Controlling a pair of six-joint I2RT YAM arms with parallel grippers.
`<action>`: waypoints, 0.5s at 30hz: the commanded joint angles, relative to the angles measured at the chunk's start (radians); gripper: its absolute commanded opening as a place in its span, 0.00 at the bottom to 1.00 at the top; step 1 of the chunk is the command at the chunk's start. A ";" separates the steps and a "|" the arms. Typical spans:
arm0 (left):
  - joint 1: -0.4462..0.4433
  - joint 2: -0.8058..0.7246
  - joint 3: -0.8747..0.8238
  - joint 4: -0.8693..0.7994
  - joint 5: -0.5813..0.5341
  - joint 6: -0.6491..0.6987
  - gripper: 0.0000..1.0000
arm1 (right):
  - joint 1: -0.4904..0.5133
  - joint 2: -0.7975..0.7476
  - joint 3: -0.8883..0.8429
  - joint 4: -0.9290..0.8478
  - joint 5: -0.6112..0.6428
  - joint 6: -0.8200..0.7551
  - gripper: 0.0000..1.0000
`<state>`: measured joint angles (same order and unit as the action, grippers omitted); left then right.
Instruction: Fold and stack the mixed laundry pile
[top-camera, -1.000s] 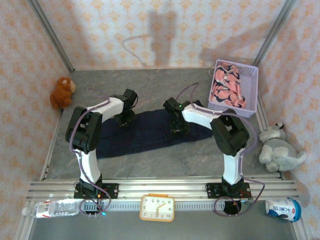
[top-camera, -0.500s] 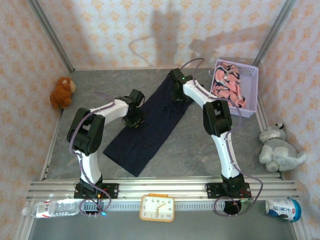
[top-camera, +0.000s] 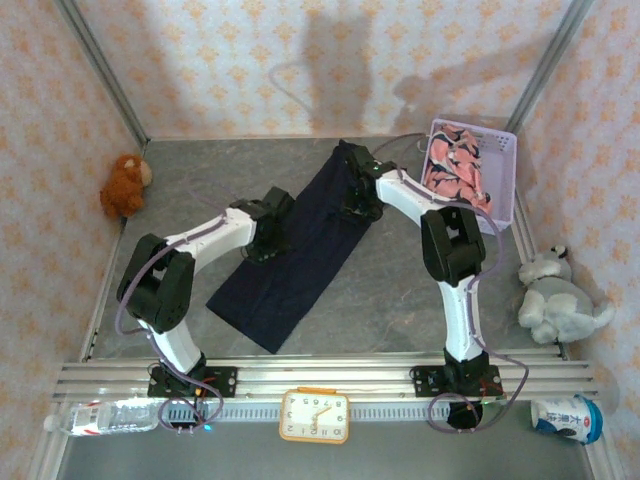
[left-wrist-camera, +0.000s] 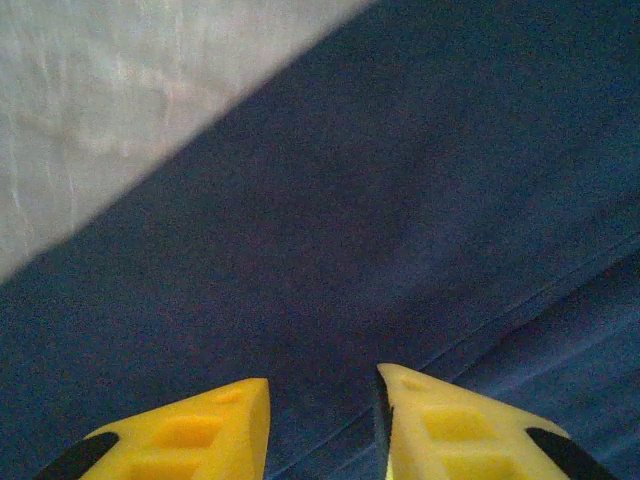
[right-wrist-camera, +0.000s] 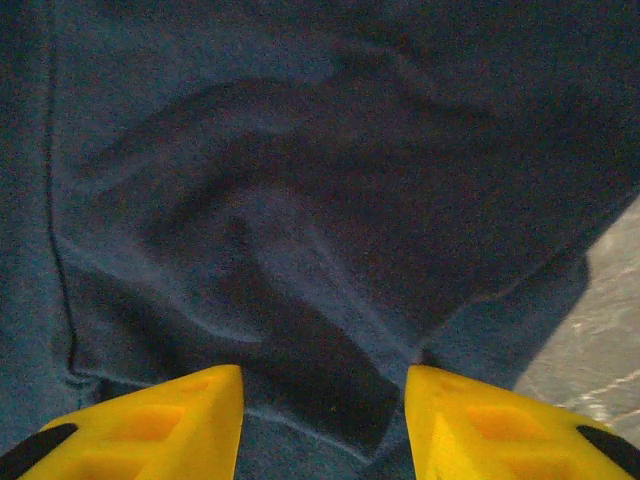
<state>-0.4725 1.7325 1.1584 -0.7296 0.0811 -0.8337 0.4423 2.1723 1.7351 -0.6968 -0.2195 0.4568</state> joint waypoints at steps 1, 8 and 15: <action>-0.046 0.002 -0.070 -0.014 -0.044 -0.038 0.34 | -0.002 0.044 -0.003 0.073 -0.022 0.104 0.49; -0.141 0.025 -0.138 0.077 0.003 -0.187 0.34 | -0.035 0.165 0.094 0.085 -0.059 0.155 0.49; -0.210 0.048 -0.152 0.215 0.111 -0.337 0.33 | -0.034 0.372 0.474 -0.111 -0.180 0.009 0.47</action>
<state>-0.6537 1.7409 1.0298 -0.5781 0.1169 -1.0760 0.4088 2.4527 2.1197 -0.7021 -0.3424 0.5285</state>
